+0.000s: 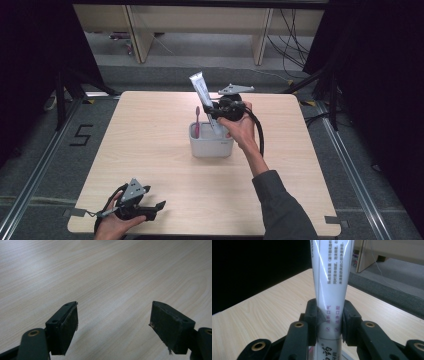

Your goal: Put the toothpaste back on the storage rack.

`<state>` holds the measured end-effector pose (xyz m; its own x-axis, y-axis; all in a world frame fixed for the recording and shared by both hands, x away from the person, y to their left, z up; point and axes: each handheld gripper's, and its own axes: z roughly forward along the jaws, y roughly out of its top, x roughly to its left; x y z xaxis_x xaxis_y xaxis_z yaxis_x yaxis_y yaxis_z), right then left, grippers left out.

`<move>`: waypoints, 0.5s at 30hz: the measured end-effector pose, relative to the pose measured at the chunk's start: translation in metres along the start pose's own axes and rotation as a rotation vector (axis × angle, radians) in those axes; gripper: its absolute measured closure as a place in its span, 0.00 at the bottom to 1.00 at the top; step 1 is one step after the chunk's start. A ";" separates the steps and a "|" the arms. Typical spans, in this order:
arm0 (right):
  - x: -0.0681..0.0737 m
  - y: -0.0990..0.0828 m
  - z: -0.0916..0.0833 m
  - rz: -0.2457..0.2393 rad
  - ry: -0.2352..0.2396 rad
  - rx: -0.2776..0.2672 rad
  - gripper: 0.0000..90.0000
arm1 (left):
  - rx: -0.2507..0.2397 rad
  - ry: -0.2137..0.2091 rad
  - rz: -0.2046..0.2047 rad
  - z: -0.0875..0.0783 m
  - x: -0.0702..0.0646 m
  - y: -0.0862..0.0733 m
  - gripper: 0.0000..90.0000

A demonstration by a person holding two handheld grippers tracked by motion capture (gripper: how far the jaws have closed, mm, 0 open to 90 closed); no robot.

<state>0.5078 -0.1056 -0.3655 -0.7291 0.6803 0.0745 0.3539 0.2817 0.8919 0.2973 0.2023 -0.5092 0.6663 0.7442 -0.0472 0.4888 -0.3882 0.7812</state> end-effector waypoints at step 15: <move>-0.004 -0.023 0.010 0.005 -0.019 -0.006 0.79 | -0.004 0.004 -0.005 0.001 -0.001 0.000 0.25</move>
<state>0.5084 -0.1083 -0.3903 -0.7161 0.6945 0.0701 0.3534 0.2742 0.8944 0.2968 0.2010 -0.5097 0.6618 0.7481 -0.0490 0.4902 -0.3824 0.7832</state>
